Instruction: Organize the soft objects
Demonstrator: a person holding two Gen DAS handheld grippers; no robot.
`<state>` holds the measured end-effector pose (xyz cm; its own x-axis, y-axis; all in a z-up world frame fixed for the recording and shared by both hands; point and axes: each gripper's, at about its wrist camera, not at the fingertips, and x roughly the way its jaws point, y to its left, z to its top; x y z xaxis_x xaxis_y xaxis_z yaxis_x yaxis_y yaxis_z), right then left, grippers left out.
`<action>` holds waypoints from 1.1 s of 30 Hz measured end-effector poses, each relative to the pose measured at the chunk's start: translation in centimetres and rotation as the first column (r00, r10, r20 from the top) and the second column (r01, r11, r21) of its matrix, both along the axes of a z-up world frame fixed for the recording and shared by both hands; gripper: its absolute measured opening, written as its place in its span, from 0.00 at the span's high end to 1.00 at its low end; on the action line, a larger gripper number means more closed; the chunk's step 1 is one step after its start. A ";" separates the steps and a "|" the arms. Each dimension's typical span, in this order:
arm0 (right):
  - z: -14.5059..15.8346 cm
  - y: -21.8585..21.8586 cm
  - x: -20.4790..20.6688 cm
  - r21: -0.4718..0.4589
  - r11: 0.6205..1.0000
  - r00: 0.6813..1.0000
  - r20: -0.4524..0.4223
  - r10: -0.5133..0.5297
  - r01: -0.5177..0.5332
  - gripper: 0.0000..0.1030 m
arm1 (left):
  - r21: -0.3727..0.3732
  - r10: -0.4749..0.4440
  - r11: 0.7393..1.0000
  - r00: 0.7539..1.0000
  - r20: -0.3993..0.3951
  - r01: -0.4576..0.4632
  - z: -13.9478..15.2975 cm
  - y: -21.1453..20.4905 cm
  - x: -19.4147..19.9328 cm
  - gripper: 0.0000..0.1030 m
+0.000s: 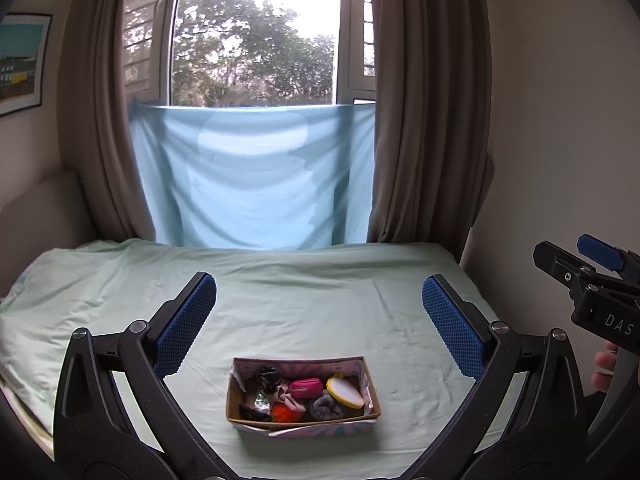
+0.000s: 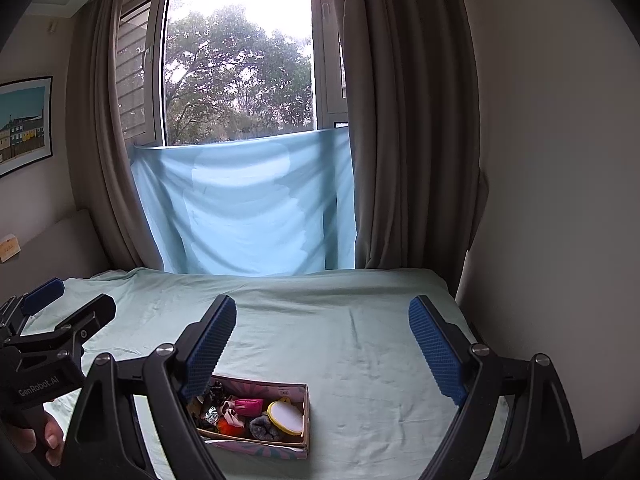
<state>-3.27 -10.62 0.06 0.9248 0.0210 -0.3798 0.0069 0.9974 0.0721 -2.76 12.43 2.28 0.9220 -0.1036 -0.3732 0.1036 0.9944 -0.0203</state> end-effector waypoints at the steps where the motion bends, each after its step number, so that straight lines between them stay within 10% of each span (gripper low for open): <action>1: 0.0 0.0 0.0 0.001 1.000 1.000 0.002 -0.001 0.001 0.17 | 0.001 -0.001 1.000 1.000 0.001 0.001 0.0 0.0 0.0 0.00; 33: 0.5 1.0 -0.7 -0.019 1.000 0.999 0.043 -0.011 0.012 0.17 | -0.017 0.041 0.999 0.999 0.027 -0.041 -0.1 1.1 0.0 0.00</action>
<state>-3.98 -9.58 0.53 0.9404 0.0034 -0.3400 0.0156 0.9985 0.0529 -2.74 13.55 2.21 0.9352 -0.0713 -0.3467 0.0632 0.9974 -0.0347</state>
